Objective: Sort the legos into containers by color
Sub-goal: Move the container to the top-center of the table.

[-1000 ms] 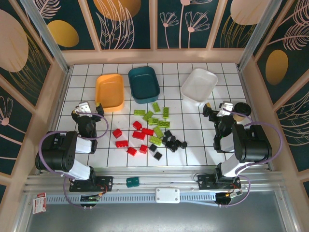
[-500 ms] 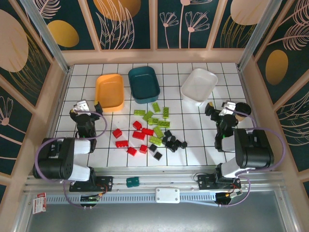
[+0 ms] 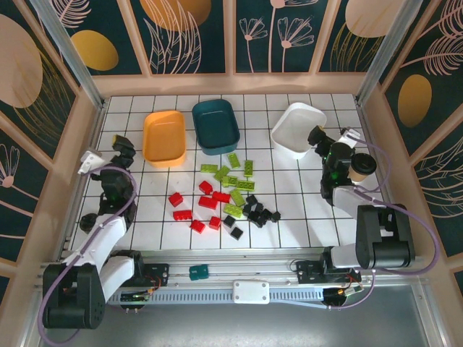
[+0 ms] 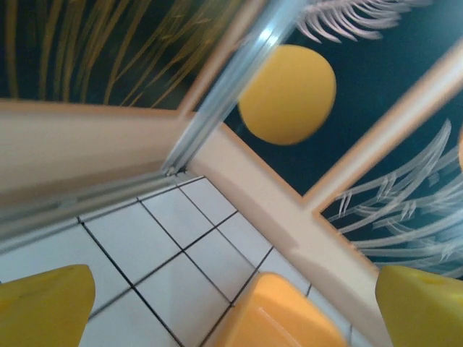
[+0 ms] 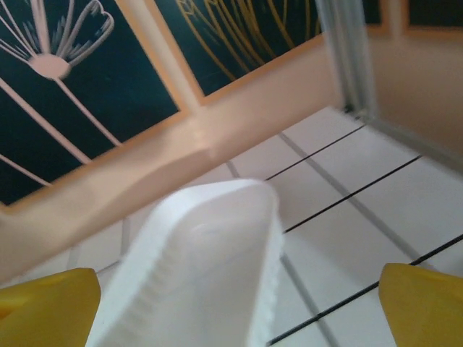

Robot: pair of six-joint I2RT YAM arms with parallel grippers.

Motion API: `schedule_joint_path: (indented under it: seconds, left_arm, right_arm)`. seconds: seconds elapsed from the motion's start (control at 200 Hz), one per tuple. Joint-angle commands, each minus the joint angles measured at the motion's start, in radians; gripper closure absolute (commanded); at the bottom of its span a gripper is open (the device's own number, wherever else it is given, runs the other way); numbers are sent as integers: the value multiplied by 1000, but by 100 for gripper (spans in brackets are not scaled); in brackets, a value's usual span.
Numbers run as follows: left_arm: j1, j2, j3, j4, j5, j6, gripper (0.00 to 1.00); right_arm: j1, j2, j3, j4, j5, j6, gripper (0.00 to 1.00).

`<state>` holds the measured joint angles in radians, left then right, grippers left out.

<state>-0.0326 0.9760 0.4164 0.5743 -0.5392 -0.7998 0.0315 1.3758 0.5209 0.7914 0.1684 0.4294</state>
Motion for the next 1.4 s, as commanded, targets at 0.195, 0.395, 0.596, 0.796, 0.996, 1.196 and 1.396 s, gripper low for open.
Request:
schedule_joint_path:
  seconds: [0.195, 0.395, 0.596, 0.796, 0.996, 1.196, 1.396]
  left_arm:
    - [5, 20, 120, -172, 253, -158, 1]
    - [4, 137, 260, -257, 465, -50, 6]
    - [-4, 321, 418, -348, 625, 38, 21]
    - [-94, 552, 616, -487, 592, 138, 20]
    - [-136, 772, 800, -610, 487, 186, 21]
    - [-138, 898, 877, -618, 477, 225, 21]
    - [-166, 998, 930, -592, 519, 272, 21]
  right_arm:
    - [17, 179, 199, -135, -421, 164, 1]
    - [241, 159, 209, -110, 171, -167, 1]
    - [138, 270, 360, -271, -248, 6, 23]
    - [166, 449, 593, -505, -375, -10, 15]
    - [194, 560, 719, -621, -290, 2, 11]
    - [203, 628, 776, -643, -331, -13, 11]
    - [210, 705, 859, -691, -382, -35, 19]
